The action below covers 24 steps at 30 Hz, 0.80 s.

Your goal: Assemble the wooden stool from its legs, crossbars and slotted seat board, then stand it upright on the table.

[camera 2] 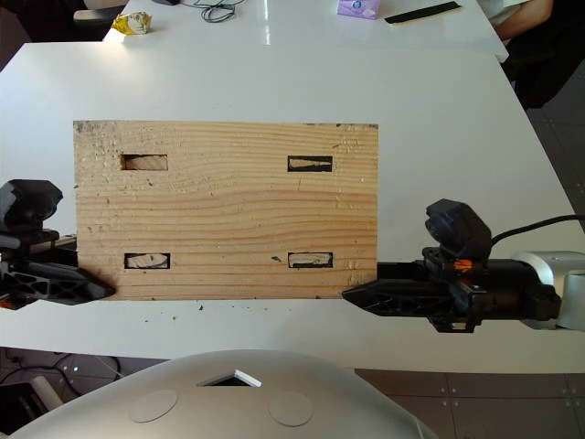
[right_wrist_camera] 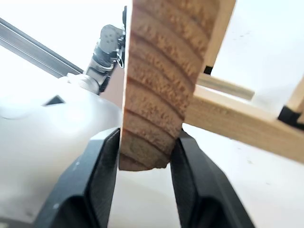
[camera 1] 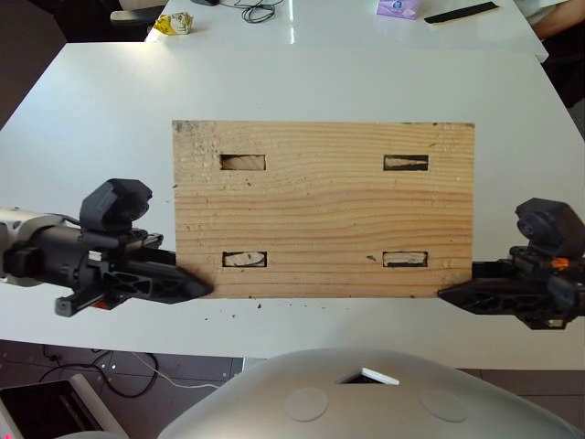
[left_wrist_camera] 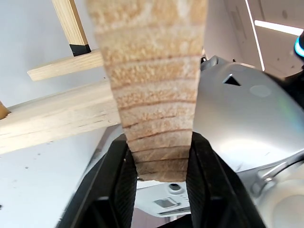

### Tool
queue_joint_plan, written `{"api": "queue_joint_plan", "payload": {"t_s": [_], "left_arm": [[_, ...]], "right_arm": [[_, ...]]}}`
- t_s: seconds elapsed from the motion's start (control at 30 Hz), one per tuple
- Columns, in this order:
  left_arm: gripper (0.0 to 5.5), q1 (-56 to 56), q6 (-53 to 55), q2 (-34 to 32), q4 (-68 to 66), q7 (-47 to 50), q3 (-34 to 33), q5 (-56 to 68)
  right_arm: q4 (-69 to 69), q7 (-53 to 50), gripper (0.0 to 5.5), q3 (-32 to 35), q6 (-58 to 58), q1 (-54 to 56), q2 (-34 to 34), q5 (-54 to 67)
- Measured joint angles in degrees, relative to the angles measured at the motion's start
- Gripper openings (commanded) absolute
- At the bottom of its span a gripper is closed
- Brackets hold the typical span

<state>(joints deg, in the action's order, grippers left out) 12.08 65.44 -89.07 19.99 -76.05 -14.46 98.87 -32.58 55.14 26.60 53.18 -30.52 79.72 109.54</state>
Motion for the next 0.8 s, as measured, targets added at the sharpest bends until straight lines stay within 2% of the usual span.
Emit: {"api": "queue_joint_plan", "payload": {"t_s": [0.13,0.27,0.5,0.57,0.63,0.8], "left_arm": [[1.28,-3.78,7.59,-9.23,-0.62,-0.16,-1.57,8.62],[1.28,-5.15,7.98,-12.2,-0.8,-0.14,0.89,10.93],[1.28,-6.33,8.54,-16.48,-1.29,-0.23,7.36,12.62],[1.28,-6.71,8.65,-16.61,-1.83,-0.18,9.13,12.36],[1.79,-8.12,9.63,-16.18,-2.46,0.79,11.73,12.5],[2.56,-23.17,16.8,-6.37,-8.57,10.26,23.75,13.34]], "right_arm": [[4.55,4.82,1.49,3.31,6.95,3.22,5.64,4.06],[7.04,7.0,1.49,1.83,10.4,6.17,8.99,4.07],[6.22,4.87,1.49,-1.9,10.42,5.03,6.01,4.07],[4.57,2.57,1.97,-1.85,9.46,3.01,3.0,4.07],[3.9,-3.06,2.4,-1.65,7.04,1.89,1.16,4.07],[3.41,-8.01,3.16,1.82,4.61,-3.82,-3.06,4.07]]}}
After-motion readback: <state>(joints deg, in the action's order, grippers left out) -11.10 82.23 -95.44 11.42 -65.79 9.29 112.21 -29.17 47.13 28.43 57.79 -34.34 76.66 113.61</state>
